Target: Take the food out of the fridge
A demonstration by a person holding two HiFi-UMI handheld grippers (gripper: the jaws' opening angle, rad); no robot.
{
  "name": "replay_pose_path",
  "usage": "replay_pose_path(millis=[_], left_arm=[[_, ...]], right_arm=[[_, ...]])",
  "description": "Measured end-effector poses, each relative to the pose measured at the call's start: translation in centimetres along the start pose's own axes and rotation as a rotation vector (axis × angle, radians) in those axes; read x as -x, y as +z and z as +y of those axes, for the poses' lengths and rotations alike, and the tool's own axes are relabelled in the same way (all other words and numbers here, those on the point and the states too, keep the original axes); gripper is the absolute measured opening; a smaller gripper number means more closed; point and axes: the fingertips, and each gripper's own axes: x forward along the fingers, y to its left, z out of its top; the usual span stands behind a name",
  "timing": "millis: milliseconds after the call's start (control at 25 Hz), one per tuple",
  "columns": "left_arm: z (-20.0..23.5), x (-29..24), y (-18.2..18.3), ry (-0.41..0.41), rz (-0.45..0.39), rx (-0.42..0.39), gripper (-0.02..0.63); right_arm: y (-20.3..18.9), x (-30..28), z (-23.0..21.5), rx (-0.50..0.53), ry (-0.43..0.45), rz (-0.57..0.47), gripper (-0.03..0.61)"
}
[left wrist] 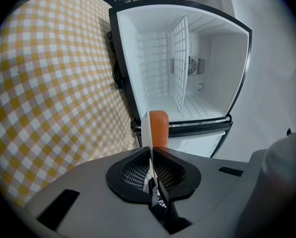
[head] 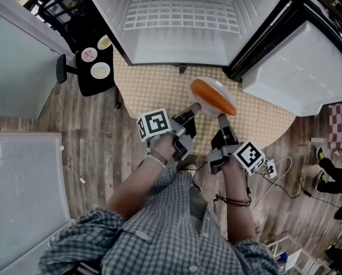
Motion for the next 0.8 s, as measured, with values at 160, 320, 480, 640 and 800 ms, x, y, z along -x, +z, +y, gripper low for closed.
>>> replay_pose_path(millis=[160,320,480,640,800], left_arm=[[1.8,-0.2,-0.3,0.027,0.006,0.017,0.026],[3.3,-0.3,-0.4,0.053,0.011,0.032,0.026],[5.0,-0.5,-0.5,0.081,0.009,0.050,0.026],[6.4,-0.7,-0.5,0.105,0.013,0.059,0.026],[7.5,-0.7,-0.7,0.130,0.026,0.064,0.029]], right_arm=[[-0.6,-0.4,-1.3,-0.013,-0.011,0.014,0.051],[-1.2,-0.7,-2.6,-0.021,-0.035,0.029,0.051],[-1.6,-0.9,-4.7,-0.024,-0.107,0.057,0.051],[-2.1,-1.3,-6.0,-0.050,-0.134,0.069,0.051],[-2.7,-1.3,-7.0,-0.067,-0.170,0.084,0.051]])
